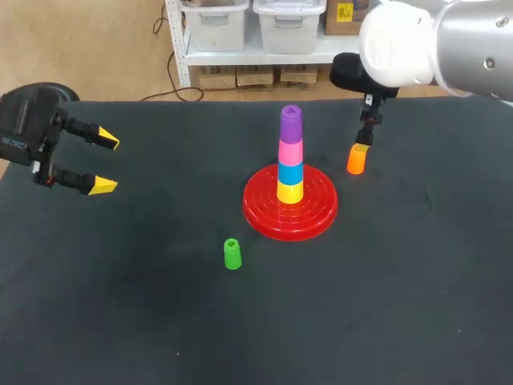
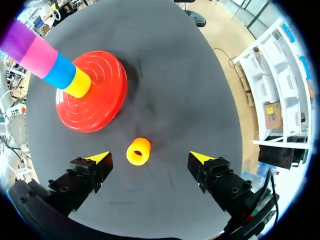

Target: Pick up and stack the cylinders on the red base in this order: pink,purple,orange,green

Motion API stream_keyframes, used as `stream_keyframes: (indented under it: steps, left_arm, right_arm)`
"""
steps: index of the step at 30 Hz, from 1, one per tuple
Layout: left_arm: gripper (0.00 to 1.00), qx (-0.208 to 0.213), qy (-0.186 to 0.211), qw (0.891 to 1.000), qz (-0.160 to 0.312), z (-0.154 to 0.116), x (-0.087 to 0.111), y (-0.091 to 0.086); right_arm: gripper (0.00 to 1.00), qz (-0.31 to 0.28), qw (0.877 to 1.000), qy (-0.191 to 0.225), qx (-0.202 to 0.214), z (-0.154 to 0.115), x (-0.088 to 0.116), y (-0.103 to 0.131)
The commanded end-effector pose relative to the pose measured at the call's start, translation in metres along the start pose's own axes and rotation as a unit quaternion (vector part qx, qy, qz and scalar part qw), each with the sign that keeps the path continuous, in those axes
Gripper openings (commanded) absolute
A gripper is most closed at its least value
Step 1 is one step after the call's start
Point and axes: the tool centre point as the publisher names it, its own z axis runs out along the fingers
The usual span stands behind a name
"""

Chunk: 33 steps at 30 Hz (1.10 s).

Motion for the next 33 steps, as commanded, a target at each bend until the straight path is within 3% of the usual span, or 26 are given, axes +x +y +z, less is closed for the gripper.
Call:
stream_keyframes:
  steps: [1,33]
  left_arm:
    - [1.0,-0.001,-0.002,1.0,0.002,0.0,0.001,0.0]
    - [1.0,-0.001,-0.002,1.0,0.002,0.0,0.001,0.0]
  right_arm:
    - [1.0,-0.003,1.0,-0.006,0.013,0.01,0.005,0.008]
    - [1.0,-0.018,1.0,0.004,0.005,0.026,-0.002,0.004]
